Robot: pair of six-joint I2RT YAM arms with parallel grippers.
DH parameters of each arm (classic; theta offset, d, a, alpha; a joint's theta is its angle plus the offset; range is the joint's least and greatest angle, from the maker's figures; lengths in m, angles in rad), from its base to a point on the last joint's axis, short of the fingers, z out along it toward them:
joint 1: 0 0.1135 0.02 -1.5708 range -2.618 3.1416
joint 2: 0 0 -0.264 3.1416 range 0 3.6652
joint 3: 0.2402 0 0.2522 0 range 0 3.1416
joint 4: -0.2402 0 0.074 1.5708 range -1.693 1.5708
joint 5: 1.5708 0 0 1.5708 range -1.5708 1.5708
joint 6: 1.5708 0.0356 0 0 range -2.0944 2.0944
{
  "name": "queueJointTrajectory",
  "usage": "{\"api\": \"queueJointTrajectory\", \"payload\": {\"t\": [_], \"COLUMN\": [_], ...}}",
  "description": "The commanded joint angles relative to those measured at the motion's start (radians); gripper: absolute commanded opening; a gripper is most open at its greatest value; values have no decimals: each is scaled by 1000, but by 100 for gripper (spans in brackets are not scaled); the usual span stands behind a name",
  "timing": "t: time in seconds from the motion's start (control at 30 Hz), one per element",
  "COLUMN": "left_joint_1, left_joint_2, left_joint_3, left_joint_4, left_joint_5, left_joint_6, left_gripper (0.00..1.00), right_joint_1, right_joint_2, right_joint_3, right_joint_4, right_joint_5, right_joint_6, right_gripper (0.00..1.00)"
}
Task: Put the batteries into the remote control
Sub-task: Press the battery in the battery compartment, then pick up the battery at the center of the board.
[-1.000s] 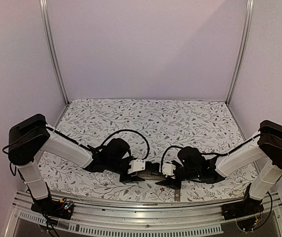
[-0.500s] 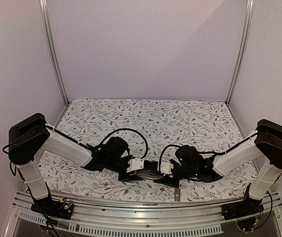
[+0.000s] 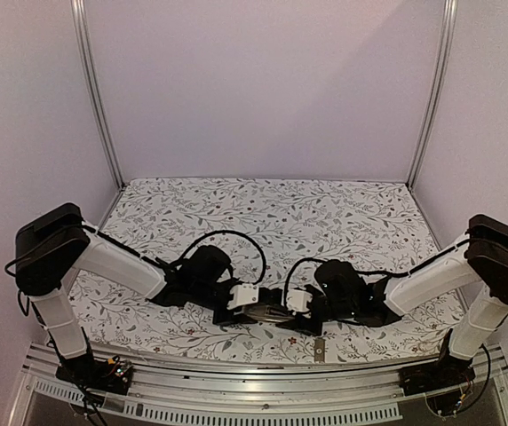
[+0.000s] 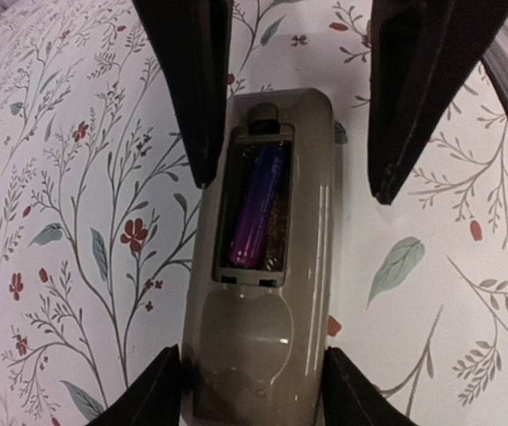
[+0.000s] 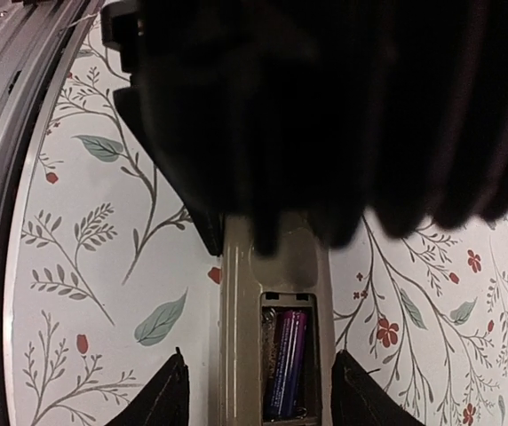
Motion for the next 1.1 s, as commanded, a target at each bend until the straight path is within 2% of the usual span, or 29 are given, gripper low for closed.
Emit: {"api": "queueJointTrajectory", "payload": {"t": [0.0, 0.13, 0.23, 0.33, 0.43, 0.5, 0.6, 0.7, 0.8, 1.07], "left_joint_1": [-20, -20, -22, -23, -25, -27, -27, -31, -34, -28], "left_joint_2": [21, 17, 16, 12, 3, -6, -25, -51, -84, -127], "left_joint_3": [6, 6, 9, 14, 25, 35, 47, 53, 58, 66], "left_joint_4": [-30, -37, -45, -59, -80, -95, -103, -103, -101, -108], "left_joint_5": [-5, 2, 3, 7, 7, 3, 1, -6, -6, -28], "left_joint_6": [-33, -37, -40, -44, -48, -50, -59, -66, -72, -72], "left_gripper": [53, 54, 54, 54, 56, 65, 67, 68, 68, 69], "right_joint_1": [15, -20, -90, -201, -329, -389, -456, -503, -561, -651], "right_joint_2": [-79, -189, -306, -404, -456, -470, -470, -468, -475, -471], "right_joint_3": [35, 16, 5, 58, 101, 105, 112, 118, 101, 15], "right_joint_4": [-22, -28, -95, -332, -550, -637, -773, -906, -977, -993], "right_joint_5": [42, 108, 198, 309, 319, 302, 333, 402, 398, 360], "right_joint_6": [42, 155, 325, 575, 802, 884, 1003, 1096, 1153, 1204], "right_gripper": [54, 56, 61, 63, 65, 62, 59, 59, 59, 59]}}
